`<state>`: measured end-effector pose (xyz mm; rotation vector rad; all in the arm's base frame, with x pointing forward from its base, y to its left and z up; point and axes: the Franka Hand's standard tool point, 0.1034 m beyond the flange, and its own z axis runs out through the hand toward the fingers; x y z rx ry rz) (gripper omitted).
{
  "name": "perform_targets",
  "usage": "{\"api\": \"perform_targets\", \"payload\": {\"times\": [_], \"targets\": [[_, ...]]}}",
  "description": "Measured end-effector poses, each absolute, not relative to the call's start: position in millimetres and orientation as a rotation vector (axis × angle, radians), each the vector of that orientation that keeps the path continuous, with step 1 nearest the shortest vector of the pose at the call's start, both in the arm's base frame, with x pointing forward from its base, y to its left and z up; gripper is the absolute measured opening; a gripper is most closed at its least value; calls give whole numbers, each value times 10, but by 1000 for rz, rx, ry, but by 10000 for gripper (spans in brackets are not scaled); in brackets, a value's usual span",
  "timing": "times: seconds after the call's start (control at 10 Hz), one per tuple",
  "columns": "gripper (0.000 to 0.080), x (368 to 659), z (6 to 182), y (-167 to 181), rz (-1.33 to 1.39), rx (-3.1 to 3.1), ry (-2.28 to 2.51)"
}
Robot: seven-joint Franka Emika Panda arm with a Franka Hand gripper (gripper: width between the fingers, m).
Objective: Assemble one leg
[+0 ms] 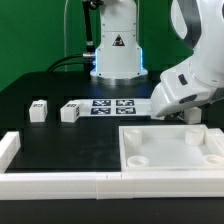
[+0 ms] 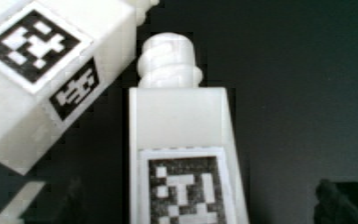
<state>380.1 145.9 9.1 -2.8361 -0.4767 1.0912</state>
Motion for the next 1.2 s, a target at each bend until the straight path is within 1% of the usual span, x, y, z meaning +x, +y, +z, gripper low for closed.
{"api": "perform_targets", "payload": {"times": [0.2, 0.3, 0.4, 0.5, 0.6, 0.7, 1.2], "targets": [[649, 3766, 63, 1462, 1065, -2849, -472], [610, 3772, 63, 1461, 1063, -2848, -474], [455, 3772, 62, 1461, 1063, -2847, -477], [455, 3771, 61, 1461, 1063, -2846, -479], [304, 3771, 61, 1461, 1063, -2846, -479], [288, 3771, 61, 1461, 1063, -2846, -479], [289, 3771, 61, 1461, 1063, -2846, -479]]}}
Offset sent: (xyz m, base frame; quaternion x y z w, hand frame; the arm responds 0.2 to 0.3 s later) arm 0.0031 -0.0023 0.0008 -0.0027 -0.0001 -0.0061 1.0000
